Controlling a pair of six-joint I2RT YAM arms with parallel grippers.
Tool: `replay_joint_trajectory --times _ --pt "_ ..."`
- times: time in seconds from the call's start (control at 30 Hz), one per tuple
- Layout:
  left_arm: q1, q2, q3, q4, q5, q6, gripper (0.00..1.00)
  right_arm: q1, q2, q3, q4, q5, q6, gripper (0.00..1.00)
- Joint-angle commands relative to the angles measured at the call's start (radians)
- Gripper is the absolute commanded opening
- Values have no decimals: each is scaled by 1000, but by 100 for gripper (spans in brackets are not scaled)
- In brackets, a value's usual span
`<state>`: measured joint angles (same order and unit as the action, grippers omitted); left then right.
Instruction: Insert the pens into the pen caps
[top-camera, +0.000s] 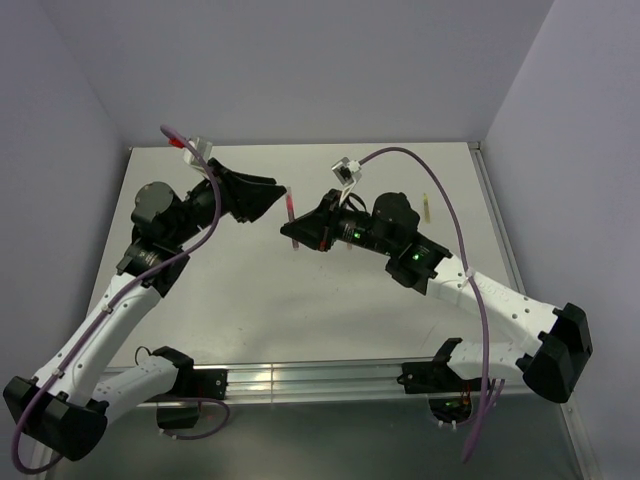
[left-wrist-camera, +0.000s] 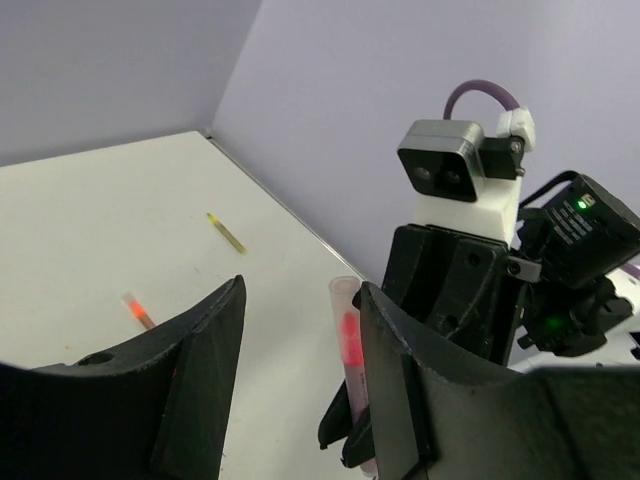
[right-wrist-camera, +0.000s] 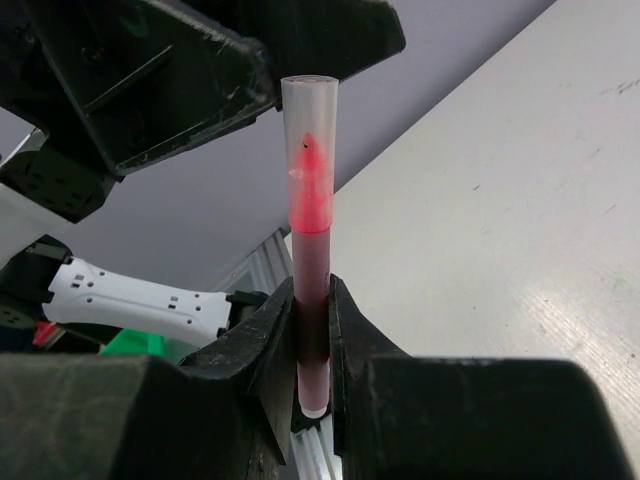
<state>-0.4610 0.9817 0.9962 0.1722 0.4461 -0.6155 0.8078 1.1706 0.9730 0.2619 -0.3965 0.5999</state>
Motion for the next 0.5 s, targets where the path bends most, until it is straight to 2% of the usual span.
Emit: replay_joint_trajectory --times 0.0,0.33,0.47 --pt "21 5 9 75 163 -39 54 13 -9 13 19 8 -28 0" --pt "42 46 7 113 292 -87 52 34 24 39 17 11 -37 0" --pt "45 46 4 113 304 -90 46 36 26 46 14 15 -41 0"
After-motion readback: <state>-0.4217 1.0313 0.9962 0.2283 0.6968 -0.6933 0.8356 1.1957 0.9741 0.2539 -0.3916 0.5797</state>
